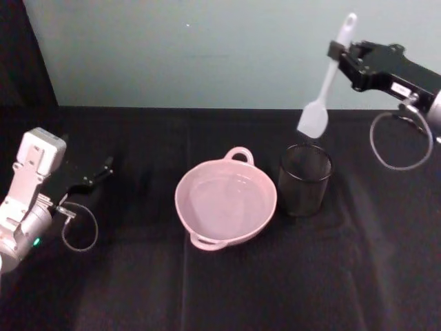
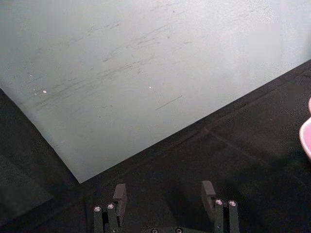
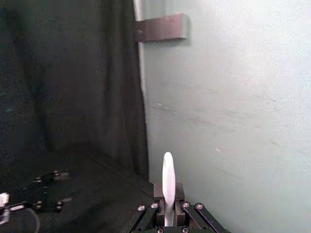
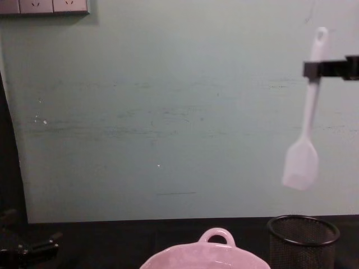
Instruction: Use the one hand to pick up the spoon and stir the clear water in the bowl.
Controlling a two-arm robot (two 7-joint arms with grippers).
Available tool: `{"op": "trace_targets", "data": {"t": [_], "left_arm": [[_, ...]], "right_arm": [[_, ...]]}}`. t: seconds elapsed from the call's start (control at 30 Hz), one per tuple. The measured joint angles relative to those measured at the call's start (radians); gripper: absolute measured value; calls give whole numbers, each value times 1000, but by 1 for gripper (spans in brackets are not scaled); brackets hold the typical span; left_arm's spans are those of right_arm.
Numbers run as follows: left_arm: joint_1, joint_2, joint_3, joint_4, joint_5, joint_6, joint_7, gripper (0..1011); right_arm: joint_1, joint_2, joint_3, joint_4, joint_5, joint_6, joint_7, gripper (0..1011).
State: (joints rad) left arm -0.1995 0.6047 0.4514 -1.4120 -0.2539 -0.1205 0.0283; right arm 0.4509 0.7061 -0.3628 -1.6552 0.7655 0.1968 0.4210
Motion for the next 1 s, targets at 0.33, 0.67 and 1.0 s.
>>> {"op": "trace_targets", "data": {"t": [0.33, 0.67, 1.0], "left_arm": [[0, 0, 0, 0, 0, 0, 0, 1011], [0, 0, 0, 0, 0, 0, 0, 1011], [0, 0, 0, 0, 0, 0, 0, 1011]], "right_arm": [[81, -92, -106, 52, -48, -56, 132, 118], [84, -198, -212, 193, -141, -179, 199, 118], [64, -266, -241, 333, -215, -299, 229, 118]]}}
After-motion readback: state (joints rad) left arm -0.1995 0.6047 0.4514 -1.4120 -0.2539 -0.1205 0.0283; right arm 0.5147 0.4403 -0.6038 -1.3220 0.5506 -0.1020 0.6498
